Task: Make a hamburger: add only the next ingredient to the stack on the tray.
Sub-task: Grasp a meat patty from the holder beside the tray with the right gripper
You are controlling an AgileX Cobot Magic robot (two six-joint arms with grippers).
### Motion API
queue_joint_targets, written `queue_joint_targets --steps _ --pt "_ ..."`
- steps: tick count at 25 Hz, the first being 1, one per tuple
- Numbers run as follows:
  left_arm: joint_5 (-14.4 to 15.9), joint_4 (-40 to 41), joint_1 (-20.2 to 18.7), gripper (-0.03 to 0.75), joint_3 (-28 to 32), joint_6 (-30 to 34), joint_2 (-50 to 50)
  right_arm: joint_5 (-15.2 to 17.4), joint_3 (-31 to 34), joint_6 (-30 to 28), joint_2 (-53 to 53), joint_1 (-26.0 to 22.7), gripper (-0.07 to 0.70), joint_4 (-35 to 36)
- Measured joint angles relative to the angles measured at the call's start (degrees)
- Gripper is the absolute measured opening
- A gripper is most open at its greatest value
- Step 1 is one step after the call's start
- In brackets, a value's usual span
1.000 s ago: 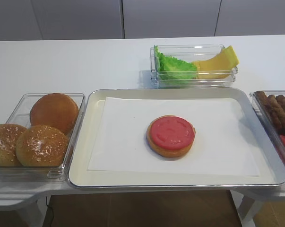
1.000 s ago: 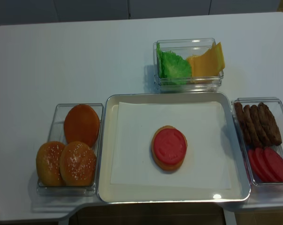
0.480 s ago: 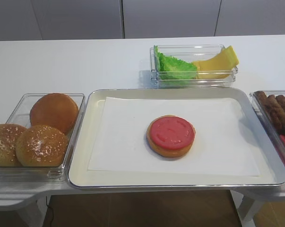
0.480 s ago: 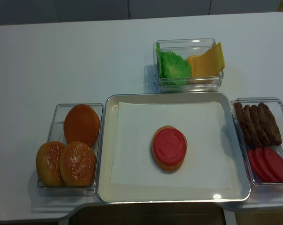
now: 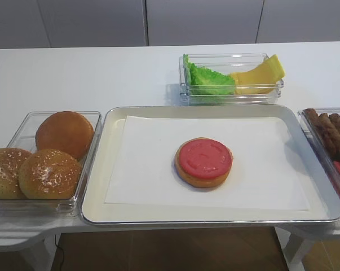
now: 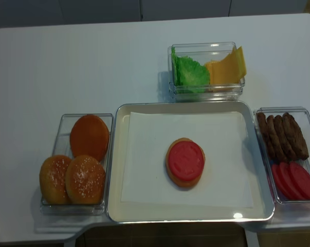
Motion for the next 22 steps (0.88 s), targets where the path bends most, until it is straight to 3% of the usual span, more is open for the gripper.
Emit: queue_joint_targets --steps 17,22 --pt "0.0 0.0 0.0 0.349 0.0 0.0 0.0 0.0 0.0 0.4 0.0 0.0 0.239 -0.4" --pt "0.0 0.0 0.0 0.349 0.0 0.0 0.0 0.0 0.0 0.4 0.0 0.0 0.402 -0.5"
